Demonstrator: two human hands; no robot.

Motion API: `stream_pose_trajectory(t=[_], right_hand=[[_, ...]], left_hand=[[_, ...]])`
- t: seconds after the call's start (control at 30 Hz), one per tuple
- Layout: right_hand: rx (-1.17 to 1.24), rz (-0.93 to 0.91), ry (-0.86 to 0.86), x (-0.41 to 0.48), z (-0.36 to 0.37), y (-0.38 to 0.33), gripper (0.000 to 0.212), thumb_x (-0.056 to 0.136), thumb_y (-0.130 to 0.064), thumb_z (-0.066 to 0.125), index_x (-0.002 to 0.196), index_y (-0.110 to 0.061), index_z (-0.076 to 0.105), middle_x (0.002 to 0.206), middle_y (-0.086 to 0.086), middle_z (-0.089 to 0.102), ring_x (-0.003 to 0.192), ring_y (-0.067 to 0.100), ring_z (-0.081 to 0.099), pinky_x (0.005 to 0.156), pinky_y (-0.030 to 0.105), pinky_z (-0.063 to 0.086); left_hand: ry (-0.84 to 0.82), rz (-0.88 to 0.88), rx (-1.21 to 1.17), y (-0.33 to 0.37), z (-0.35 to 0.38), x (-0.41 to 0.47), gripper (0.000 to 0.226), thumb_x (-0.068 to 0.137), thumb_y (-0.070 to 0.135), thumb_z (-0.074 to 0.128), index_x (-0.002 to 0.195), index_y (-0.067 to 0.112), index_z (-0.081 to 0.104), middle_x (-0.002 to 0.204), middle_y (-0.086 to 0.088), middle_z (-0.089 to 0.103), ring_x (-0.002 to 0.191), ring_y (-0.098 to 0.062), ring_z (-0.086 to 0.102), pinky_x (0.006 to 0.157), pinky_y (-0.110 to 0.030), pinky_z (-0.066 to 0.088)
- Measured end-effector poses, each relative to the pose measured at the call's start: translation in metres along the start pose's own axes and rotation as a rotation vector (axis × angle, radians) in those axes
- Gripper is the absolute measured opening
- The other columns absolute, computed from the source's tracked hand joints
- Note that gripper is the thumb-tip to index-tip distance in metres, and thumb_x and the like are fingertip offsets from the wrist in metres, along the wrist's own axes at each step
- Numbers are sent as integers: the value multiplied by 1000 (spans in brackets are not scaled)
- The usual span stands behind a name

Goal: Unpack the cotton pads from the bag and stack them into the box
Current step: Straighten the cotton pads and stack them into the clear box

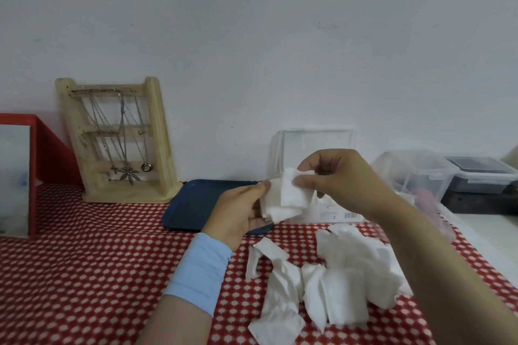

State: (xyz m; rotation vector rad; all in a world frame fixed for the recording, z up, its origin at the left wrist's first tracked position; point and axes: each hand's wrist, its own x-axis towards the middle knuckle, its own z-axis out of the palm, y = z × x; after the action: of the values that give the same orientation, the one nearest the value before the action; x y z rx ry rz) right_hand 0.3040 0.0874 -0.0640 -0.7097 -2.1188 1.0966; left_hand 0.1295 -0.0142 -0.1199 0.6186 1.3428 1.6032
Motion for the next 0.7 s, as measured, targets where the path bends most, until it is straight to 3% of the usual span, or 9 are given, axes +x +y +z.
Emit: stream_pose_trajectory(t=[0.1,0.2,0.3,0.4,0.47,0.53,0.63,0.7], right_hand=[[-6,23,-49,0,10,1,12,79,-16,86,86,-19,76,61,-9,65,48,5,54,48,16,43],[-147,31,-4,4,21,9,20,74,-19,89,87,-27,75,74,-8,67,57,-1,56,62,16,49],[-239,13,40,6,27,14,27,72,-23,90,89,-34,71,84,-11,68,63,-4,58,63,9,47],[-303,-62,101,4,30,14,33,71,-28,90,93,-36,66,93,-16,64,67,-5,57,62,9,45],[-443,-201,104,2,31,12,25,77,-27,86,93,-34,69,99,-19,57,73,-7,54,66,11,40],[-499,-344,12,-1,30,8,17,84,-20,78,94,-32,75,100,-20,57,80,-9,53,70,13,39],[-537,-377,-212,-4,29,4,34,79,-26,76,110,-37,73,105,-22,57,93,-2,56,78,17,47],[-594,-362,-238,-3,33,5,44,75,-34,83,117,-37,70,108,-22,57,98,0,56,84,21,49]], left_hand=[[-46,-2,36,1,4,-2,26,95,24,69,112,5,74,105,-15,78,97,-29,76,78,-39,63],[-65,4,50,1,7,-4,25,97,25,66,111,6,75,104,-15,78,96,-28,77,79,-39,63],[-58,-1,63,0,7,-4,25,99,25,64,113,7,74,105,-16,78,95,-28,77,76,-37,62],[-67,-17,45,2,5,-4,27,100,26,62,115,7,73,106,-15,78,97,-28,76,74,-35,62],[-54,-27,41,3,5,-6,27,98,26,65,114,6,74,106,-15,78,96,-27,77,70,-32,61],[-36,-44,9,4,3,-6,27,96,25,68,112,4,75,105,-16,78,92,-26,77,66,-30,61],[-21,-35,-4,8,-1,-7,25,96,22,69,110,3,75,103,-16,78,86,-23,77,63,-29,61],[-15,-21,2,8,-4,-6,26,97,23,67,111,3,74,104,-15,78,90,-24,78,65,-29,61]])
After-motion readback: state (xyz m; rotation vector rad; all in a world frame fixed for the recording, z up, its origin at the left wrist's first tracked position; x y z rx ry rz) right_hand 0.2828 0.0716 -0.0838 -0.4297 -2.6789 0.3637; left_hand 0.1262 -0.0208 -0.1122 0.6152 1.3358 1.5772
